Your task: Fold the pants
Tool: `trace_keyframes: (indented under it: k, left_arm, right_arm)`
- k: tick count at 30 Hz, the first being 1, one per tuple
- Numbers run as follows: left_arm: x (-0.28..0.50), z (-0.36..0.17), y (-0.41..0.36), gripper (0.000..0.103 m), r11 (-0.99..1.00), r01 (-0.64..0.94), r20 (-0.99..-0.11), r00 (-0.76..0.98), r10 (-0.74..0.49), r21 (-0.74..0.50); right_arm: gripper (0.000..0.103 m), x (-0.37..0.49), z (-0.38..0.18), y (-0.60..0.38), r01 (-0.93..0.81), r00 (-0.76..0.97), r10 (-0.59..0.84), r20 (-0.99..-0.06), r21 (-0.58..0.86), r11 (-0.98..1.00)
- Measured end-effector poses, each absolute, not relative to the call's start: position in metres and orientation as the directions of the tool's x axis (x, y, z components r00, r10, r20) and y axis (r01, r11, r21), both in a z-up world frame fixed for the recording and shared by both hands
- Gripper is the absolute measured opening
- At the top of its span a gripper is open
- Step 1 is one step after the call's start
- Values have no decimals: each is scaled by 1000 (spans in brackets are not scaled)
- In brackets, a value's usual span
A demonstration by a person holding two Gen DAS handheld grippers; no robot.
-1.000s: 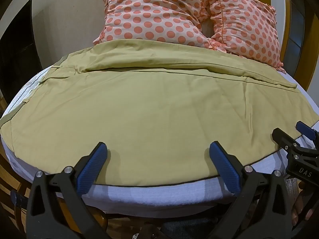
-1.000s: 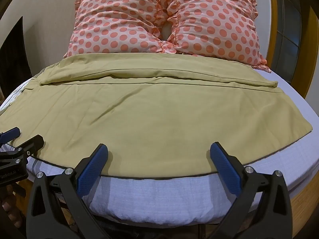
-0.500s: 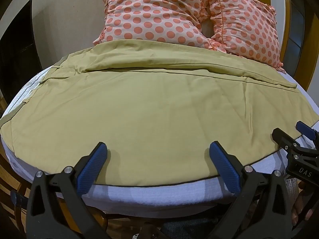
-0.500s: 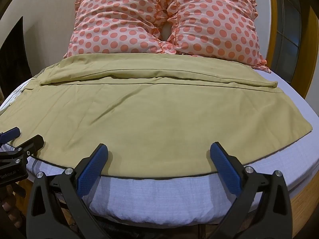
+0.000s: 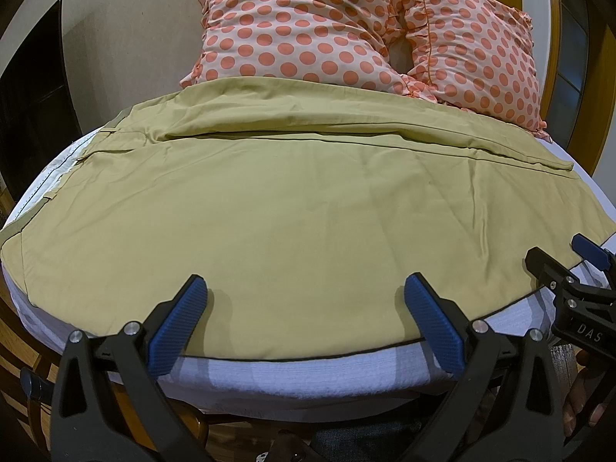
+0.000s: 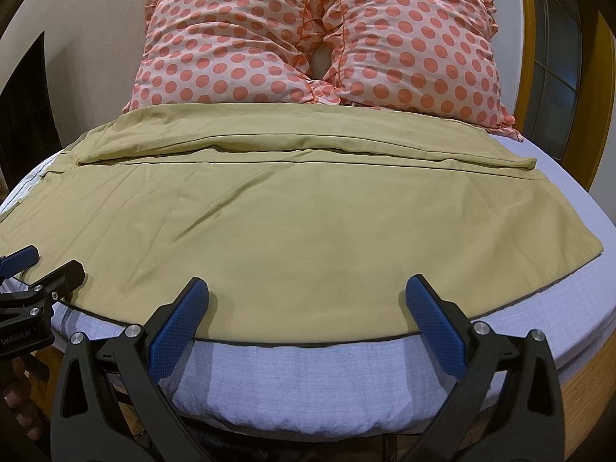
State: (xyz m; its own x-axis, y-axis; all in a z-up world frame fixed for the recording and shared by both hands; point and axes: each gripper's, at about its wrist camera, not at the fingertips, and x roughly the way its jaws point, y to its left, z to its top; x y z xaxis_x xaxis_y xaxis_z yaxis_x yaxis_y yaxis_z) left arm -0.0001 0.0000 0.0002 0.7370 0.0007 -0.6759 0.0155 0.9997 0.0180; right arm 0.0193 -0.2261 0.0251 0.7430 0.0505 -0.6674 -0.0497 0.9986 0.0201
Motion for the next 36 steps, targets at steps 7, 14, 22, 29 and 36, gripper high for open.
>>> trace_keyframes:
  k: [7,14,22,29,36]
  left_arm:
    - [0,0,0,101,1000,15,-675,738,1,18]
    - [0,0,0,101,1000,15,-674,738,1,18]
    - [0,0,0,101,1000,15,-674,738,1,19]
    - [0,0,0,101,1000,15,-674,739,1,19]
    - [0,0,0,101,1000,15,-673,739,1,19]
  right_arm:
    - [102,19,25,-226,-50,744,50,-667,20,999]
    - [102,19,26,-227,-50,747,51,-663,20,999]
    - [102,18,25,-226,-50,749,51,-660,21,999]
    - [102,17,25,-226,-49,751,50,-659,20,999]
    - [102,17,25,-227,-49,752,50,-657,20,999]
